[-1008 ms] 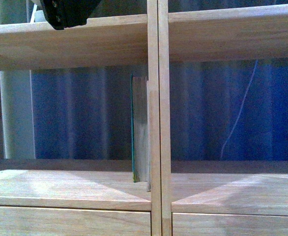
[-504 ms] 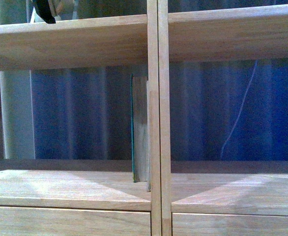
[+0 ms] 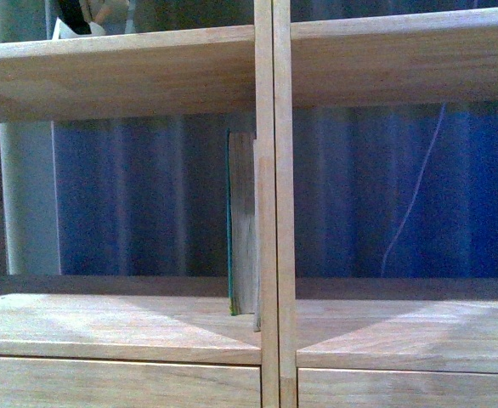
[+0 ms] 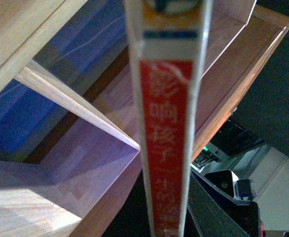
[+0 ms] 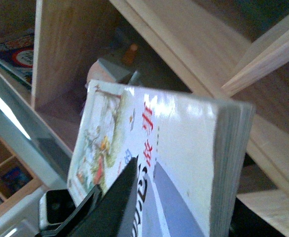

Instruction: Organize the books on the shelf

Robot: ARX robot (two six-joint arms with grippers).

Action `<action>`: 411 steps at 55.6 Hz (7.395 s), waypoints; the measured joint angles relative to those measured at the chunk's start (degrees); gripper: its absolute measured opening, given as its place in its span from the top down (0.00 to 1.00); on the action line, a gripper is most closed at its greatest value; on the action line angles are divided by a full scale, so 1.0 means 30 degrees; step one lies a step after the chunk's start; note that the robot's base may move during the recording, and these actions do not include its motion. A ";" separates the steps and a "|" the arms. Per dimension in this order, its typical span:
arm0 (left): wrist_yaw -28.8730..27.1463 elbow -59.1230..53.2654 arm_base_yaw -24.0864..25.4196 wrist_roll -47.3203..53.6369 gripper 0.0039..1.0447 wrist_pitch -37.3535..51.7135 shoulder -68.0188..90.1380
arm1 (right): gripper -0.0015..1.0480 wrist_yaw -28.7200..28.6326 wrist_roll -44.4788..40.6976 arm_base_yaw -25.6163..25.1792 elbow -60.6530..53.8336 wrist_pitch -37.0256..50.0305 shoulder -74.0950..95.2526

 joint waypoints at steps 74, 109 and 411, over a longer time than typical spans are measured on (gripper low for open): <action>0.5646 -0.6382 1.1701 1.5373 0.94 -0.0117 -0.4488 | 0.18 -0.7038 -1.1846 -1.5132 -0.4299 -0.1326 -0.2805; 0.2761 -0.6790 1.1060 1.6509 0.94 0.1515 -0.0903 | 0.97 -0.5238 -1.2422 -1.1985 -1.4746 -0.3220 -0.9289; -1.0928 -1.9832 0.6827 2.0946 0.98 -1.6065 -2.3773 | 0.07 -0.5180 -1.2437 -1.1963 -1.9846 -0.7213 -1.8731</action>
